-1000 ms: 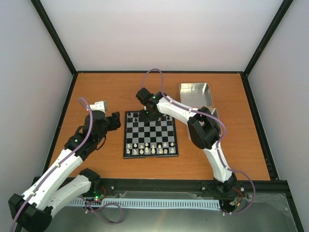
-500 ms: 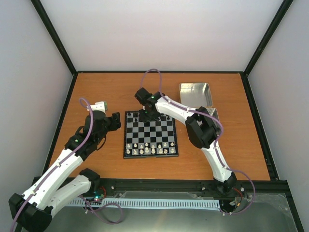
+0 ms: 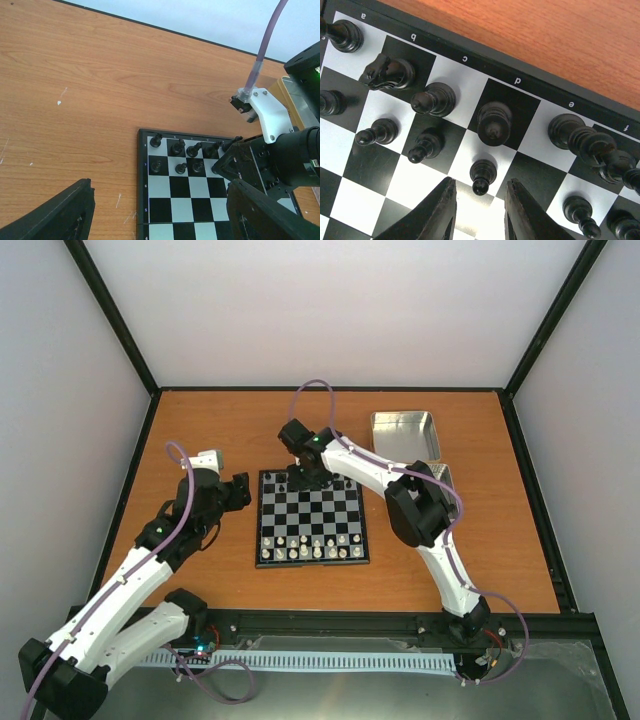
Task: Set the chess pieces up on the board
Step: Place the chess piece on the chessboard, then adjust the storage box at the center of the board.
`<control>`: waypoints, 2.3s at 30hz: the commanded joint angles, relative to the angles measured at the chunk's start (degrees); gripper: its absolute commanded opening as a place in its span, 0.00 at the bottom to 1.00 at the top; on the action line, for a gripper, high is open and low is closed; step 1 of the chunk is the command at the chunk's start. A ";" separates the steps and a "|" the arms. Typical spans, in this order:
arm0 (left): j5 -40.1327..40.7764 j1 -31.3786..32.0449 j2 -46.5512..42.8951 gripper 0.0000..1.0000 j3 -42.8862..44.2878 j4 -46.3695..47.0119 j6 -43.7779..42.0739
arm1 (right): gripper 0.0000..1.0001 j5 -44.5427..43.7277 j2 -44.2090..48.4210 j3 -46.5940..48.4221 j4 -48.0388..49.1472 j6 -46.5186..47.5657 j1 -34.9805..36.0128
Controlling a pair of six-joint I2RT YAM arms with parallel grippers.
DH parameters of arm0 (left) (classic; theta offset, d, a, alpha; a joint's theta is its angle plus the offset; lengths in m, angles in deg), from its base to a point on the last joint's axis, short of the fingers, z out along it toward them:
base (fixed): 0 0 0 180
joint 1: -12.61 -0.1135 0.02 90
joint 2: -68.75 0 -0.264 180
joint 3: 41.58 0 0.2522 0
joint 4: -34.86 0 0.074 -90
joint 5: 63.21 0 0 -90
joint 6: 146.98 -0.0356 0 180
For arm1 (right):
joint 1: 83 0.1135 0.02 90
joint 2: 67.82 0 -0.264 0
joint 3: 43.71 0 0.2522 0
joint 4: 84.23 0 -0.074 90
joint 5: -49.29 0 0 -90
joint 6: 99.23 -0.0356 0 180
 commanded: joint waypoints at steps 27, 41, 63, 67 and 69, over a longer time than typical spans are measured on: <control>-4.22 -0.02 0.02 0.73 0.11 3.82 -0.98 | 0.40 -7.94 47.61 -50.94 11.69 -7.29 -24.47; -5.61 -0.02 1.17 0.73 0.44 4.30 -0.33 | 0.40 -4.25 43.33 -58.79 11.93 -6.68 -25.19; -6.45 -0.02 2.87 0.73 0.48 5.63 -0.16 | 0.40 2.05 45.60 -63.36 12.11 -10.24 -18.68; -6.56 -0.02 2.94 0.73 0.56 5.72 -0.16 | 0.39 2.61 44.84 -62.84 12.60 -11.22 -17.06; -6.55 -0.02 2.87 0.73 0.58 5.71 -0.16 | 0.39 2.73 44.39 -62.52 12.68 -11.81 -15.95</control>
